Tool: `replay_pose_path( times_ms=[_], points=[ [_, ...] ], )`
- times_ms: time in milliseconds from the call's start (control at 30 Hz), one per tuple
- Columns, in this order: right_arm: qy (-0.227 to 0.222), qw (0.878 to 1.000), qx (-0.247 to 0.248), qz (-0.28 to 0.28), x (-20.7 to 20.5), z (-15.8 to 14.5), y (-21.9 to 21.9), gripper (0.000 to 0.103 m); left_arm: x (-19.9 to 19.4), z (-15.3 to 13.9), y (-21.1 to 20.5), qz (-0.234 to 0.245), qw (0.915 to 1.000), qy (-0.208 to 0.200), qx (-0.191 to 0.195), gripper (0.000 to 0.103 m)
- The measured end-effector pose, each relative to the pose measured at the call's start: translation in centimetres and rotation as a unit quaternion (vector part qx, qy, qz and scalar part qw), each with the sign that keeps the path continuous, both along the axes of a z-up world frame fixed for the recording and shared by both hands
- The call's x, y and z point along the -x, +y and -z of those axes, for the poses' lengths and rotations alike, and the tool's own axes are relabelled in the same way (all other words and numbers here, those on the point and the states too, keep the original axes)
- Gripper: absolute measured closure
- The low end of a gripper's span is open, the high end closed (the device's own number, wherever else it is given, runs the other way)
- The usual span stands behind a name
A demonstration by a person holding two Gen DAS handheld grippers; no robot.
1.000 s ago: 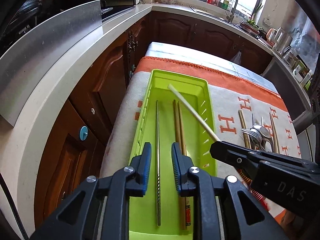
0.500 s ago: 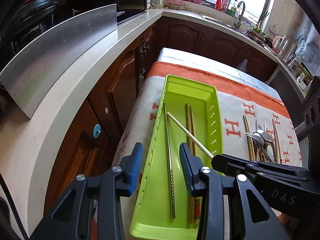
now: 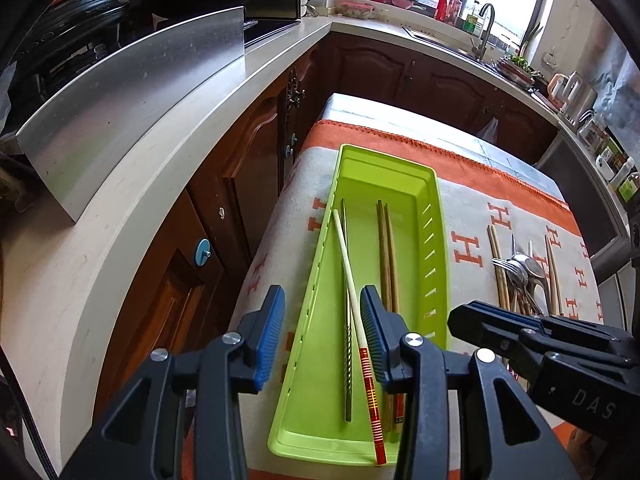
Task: Organize utensils
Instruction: 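Lower both chopsticks into the tray and open both tools, then grasp a pale red-banded chopstick with the right tool while the left tool grasps a brown chopstick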
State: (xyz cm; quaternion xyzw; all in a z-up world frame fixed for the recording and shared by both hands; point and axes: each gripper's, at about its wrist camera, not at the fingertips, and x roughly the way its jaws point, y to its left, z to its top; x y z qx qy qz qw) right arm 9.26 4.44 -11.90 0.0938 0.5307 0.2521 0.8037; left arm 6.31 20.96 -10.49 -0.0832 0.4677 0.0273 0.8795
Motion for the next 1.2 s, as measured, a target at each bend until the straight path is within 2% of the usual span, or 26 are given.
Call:
replay_pose_path(
  times_ms=[267, 533, 900, 1033, 1200],
  points=[
    [-0.022, 1.0, 0.012, 0.016, 1.2, -0.5, -2.8, 0.089, 1.3, 1.4, -1.1, 0.037, 0.9982, 0.038, 0.026, 0.063],
    [-0.037, 0.998, 0.013, 0.047, 2.3, -0.8, -6.8, 0.089, 1.8, 2.6, -3.4, 0.052, 0.9963, 0.066, 0.018, 0.063],
    [-0.068, 0.987, 0.044, 0.138, 4.6, -0.9, -16.8, 0.089, 0.9, 1.7, -10.4, 0.106, 0.9923, 0.064, 0.003, 0.063],
    [-0.072, 0.981, 0.047, 0.174, 5.2, -0.8, -20.6, 0.089, 0.2, 1.7, -12.9, 0.121, 0.9905, 0.063, 0.016, 0.057],
    [-0.07, 0.975, 0.044, 0.208, 5.6, 0.0, -24.4, 0.089, -0.9, 2.0, -15.6, 0.136, 0.9886, 0.06, 0.023, 0.056]
  ],
)
